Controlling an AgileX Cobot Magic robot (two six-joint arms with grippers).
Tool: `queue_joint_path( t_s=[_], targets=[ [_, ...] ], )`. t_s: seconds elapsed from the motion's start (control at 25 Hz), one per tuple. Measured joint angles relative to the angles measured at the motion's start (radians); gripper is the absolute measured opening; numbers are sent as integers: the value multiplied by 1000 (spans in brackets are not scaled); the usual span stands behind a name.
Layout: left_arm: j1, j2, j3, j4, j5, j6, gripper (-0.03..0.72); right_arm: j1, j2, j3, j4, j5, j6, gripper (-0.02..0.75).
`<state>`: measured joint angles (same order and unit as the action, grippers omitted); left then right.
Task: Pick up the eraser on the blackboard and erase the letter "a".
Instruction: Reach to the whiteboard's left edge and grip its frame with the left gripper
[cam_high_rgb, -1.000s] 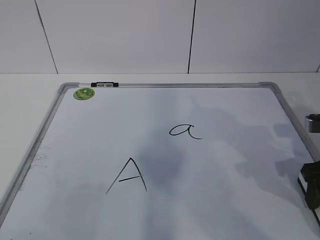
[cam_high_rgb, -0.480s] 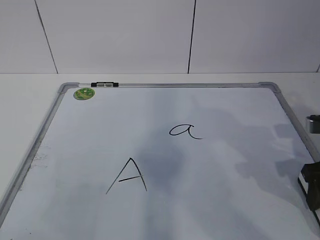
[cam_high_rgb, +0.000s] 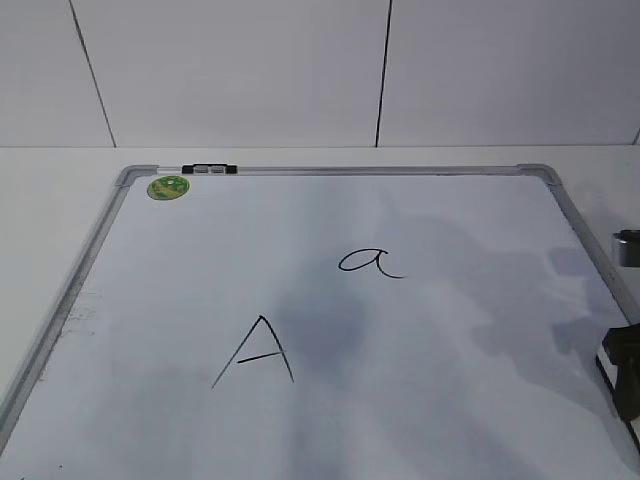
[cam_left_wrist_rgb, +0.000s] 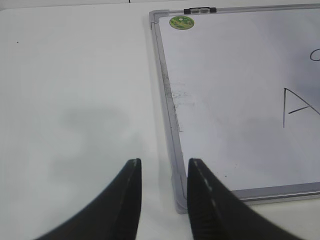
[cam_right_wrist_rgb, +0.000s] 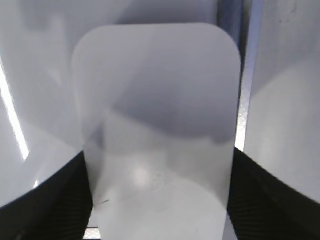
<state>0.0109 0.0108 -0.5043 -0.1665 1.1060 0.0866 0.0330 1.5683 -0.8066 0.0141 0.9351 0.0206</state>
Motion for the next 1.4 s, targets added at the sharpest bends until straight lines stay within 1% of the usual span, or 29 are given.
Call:
queue_joint_path(
  t_s=[0.48,0.72,1.4],
  targets=[
    [0,0,0,0,0,0,235,0,0,0,0,-2,0,599],
    [0,0,0,0,0,0,235,0,0,0,-3,-6,0,568],
    [0,0,0,0,0,0,235,0,0,0,-3,-20,0,567]
  ],
)
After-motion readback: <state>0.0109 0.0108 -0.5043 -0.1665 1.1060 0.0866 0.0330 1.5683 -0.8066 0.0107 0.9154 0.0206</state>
